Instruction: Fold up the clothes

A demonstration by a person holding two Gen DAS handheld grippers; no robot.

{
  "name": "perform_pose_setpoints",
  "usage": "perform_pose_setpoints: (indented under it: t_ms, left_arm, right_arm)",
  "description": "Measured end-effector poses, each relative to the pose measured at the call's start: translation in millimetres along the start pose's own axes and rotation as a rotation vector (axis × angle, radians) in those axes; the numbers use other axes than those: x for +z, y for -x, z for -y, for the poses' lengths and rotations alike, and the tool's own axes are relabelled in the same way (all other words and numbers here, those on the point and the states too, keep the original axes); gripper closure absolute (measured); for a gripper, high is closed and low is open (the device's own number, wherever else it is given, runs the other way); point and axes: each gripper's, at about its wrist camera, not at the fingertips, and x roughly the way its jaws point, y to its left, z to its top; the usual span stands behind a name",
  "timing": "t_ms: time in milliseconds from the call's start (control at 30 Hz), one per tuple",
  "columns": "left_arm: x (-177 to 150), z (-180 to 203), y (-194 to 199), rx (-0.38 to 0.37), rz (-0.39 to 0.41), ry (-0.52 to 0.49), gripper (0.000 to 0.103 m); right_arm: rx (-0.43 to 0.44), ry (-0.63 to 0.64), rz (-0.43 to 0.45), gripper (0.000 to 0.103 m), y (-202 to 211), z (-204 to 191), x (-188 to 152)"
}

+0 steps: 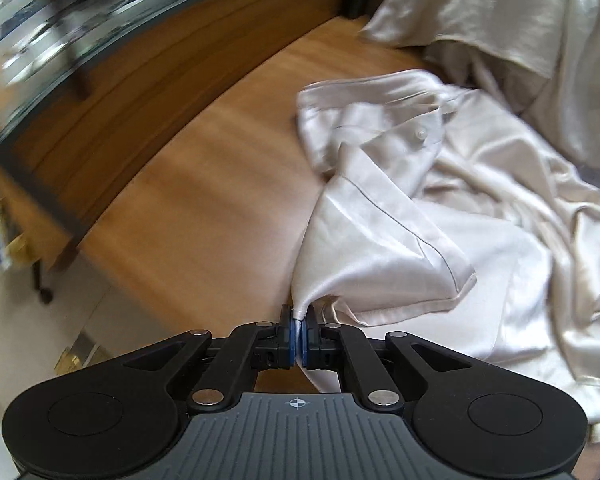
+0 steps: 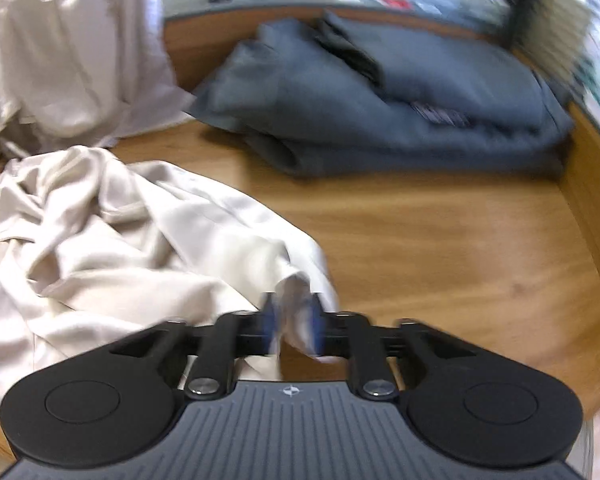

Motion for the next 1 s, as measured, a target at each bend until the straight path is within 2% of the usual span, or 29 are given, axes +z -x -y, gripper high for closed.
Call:
perform_pose_setpoints:
  t_ms: [67,133,233,267,333,400,467,600,633,700,767,867,1000]
  left_arm:
    - [-8.0,-9.8,1.6,0.029,-0.006,0.026,0.098]
    - [-16.3,-18.9,4.9,0.045,-0.011,0.056,0.098]
    - [-26.0,-29.8,13.1,0.059,0.007,0.097,0.096]
    - [-28.8,-32.9,16.9,0.055,0.017,0.113,0.092]
    - [-34.1,-37.2,25.9,0.043,0.040,0.148,0.079]
    - [-38.2,-39.6,35.4,0.032,0.069,0.170,0.057]
    - [-41.6,-38.8,45.7,0.026,0.106,0.178,0.048]
    - [-41.5,-31.3,57.6,0.022,0.152,0.168,0.042]
    - [-41.3,-29.5,59.1,0.019,0.159,0.168,0.041]
    - [-40.3,-26.6,59.5,0.010,0.166,0.170,0.040]
    - [-39.3,-23.5,57.3,0.001,0.166,0.170,0.039]
    - [-36.7,-17.5,49.6,-0.017,0.153,0.163,0.039]
    - [-28.6,-3.8,35.8,-0.047,0.136,0.126,0.038]
  right_arm:
    - [0.065,0.046,0.017,0.058,-5.0,-23.5,12.5]
    - [0.130,0.093,0.033,0.054,-10.1,-47.0,25.0]
    - [0.232,0.152,0.014,0.044,-26.5,-85.6,41.7]
    - [0.262,0.169,-0.003,0.040,-34.8,-100.2,46.0]
    - [0.309,0.198,-0.029,0.037,-49.7,-127.2,53.3]
    - [0.342,0.221,-0.051,0.029,-65.3,-153.4,57.7]
    - [0.363,0.230,-0.070,0.023,-76.7,-172.3,58.8]
    - [0.392,0.215,-0.130,0.023,-102.5,-197.8,58.2]
    - [0.400,0.209,-0.147,0.027,-109.4,-203.0,57.8]
    - [0.411,0.205,-0.175,0.048,-119.2,-210.2,56.3]
    - [0.414,0.216,-0.180,0.096,-121.5,-212.8,55.6]
    - [0.414,0.214,-0.138,0.099,-112.6,-203.4,59.4]
    - [0.379,0.198,-0.042,0.100,-84.6,-171.5,73.6]
